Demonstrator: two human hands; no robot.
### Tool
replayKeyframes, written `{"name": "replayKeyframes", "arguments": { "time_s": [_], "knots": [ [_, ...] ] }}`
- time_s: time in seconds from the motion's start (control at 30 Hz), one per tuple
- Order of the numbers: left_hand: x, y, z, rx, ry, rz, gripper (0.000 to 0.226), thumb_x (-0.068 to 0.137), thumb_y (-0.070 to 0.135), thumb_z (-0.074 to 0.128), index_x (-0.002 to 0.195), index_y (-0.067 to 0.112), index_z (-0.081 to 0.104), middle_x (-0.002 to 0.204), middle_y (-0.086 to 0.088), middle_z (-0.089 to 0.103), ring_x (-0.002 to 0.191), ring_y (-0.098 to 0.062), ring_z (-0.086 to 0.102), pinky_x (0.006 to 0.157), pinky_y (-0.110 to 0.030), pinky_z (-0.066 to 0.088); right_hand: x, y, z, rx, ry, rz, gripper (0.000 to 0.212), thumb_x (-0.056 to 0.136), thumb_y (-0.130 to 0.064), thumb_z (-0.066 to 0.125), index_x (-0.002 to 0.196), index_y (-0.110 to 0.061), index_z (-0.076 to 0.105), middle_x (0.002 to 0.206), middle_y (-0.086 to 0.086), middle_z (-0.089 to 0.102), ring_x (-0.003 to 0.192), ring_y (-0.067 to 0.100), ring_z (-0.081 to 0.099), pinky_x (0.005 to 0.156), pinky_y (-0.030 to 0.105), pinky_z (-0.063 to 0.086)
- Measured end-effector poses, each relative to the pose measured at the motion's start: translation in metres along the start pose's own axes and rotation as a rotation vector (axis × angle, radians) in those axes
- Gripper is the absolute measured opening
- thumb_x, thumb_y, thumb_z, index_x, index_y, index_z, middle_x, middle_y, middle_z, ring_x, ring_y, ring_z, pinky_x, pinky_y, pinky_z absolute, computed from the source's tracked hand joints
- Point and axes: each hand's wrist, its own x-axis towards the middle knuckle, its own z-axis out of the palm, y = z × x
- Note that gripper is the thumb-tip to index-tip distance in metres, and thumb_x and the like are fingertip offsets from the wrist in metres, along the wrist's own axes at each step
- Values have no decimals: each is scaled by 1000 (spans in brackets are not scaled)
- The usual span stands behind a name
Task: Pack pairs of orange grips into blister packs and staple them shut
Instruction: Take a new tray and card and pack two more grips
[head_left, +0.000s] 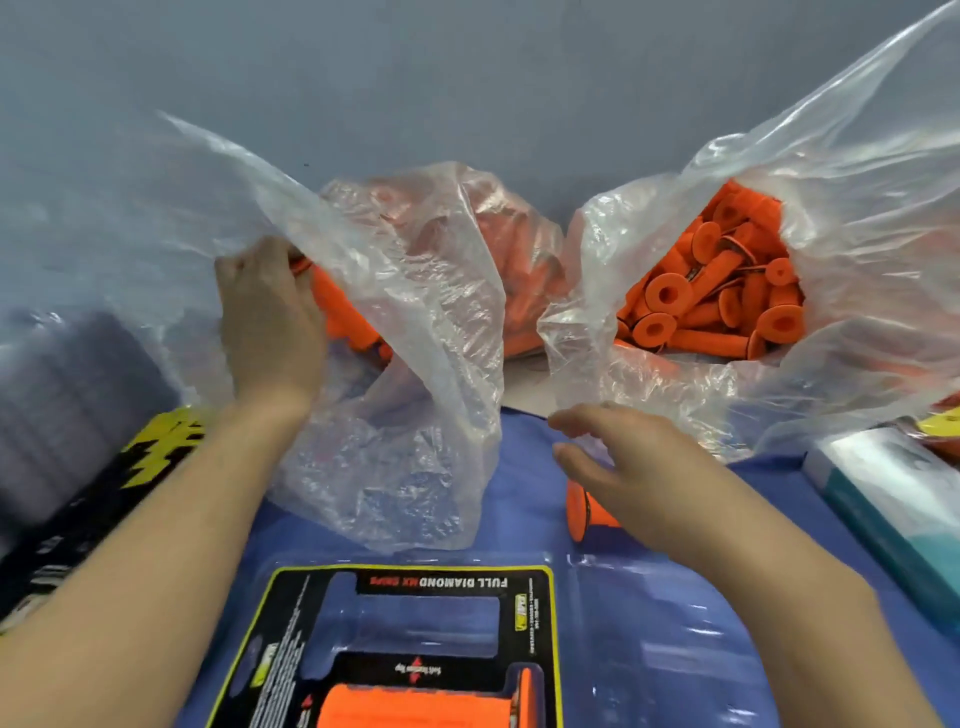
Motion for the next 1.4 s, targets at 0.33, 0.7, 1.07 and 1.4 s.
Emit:
{"name": "replayKeyframes", "arguments": {
  "time_s": [0.33,0.7,1.07,1.4],
  "knots": [
    [-152,61,-117,-393,51,650,32,90,-1,63,115,19,59,123,7,59,122,-11,48,105,-21,33,-41,-88,12,544,217,-499,25,86,-30,59,91,-53,52,85,-33,56,77,-10,55,68,4,38],
    [-167,55,-113,-385,-95,474,20,96,34,57,116,32,56,129,4,48,108,-22,48,93,-27,39,-54,-64,25,619,86,-318,19,88,-25,59,87,-44,60,76,-19,63,63,-2,50,59,8,41],
    [-168,60,-114,-510,-152,371,16,91,25,68,104,30,60,121,9,52,108,-20,51,88,-25,42,-55,-60,21,549,58,-308,21,93,-19,62,106,-36,61,90,-10,66,79,13,60,70,29,48],
    [-207,41,-139,-278,-693,249,38,84,71,46,86,34,54,87,20,53,89,-3,50,76,-21,39,-80,-31,25,91,67,-14,20,88,-23,57,78,-22,40,70,-4,51,65,19,50,52,29,32]
  ]
}}
